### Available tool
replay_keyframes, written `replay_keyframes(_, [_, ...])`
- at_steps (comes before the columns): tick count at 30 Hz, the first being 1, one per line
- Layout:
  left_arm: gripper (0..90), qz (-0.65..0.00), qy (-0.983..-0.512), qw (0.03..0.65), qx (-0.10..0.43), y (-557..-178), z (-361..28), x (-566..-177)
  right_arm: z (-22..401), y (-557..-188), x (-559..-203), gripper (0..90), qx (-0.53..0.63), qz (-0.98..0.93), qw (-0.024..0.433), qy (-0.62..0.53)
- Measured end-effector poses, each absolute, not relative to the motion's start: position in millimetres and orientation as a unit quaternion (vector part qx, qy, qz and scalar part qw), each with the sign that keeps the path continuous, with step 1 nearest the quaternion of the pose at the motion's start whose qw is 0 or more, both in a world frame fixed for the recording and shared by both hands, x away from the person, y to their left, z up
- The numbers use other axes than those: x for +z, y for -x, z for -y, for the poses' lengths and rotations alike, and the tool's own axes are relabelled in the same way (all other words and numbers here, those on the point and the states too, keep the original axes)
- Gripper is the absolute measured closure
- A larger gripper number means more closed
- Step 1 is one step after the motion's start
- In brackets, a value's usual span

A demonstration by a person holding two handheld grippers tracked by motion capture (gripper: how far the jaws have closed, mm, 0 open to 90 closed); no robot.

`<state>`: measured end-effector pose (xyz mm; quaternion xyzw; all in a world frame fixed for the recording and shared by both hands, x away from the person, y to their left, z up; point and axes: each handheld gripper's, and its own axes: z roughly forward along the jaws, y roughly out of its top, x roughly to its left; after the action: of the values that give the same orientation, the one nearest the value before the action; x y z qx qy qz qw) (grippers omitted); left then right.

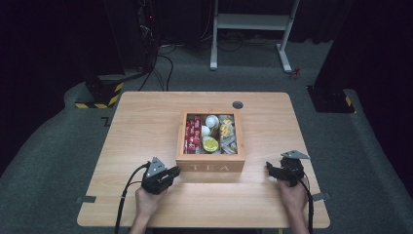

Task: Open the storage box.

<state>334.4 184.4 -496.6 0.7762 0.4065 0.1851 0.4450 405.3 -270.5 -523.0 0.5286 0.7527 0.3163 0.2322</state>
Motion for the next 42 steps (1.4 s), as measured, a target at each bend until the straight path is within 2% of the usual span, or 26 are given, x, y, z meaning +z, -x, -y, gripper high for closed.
replay_keyframes(13, [89.6,-0.414,-0.769,0.449,0.189,-337.6,-181.5,-493.9,270.5,-405.3,-523.0,25.3,0.316,-0.753,0.232,-0.528])
replay_keyframes(42, [90.0,-0.403,-0.773,0.448,0.197,-342.9,-166.5,-482.7,270.5,-405.3,-523.0,25.3,0.316,-0.753,0.232,-0.528])
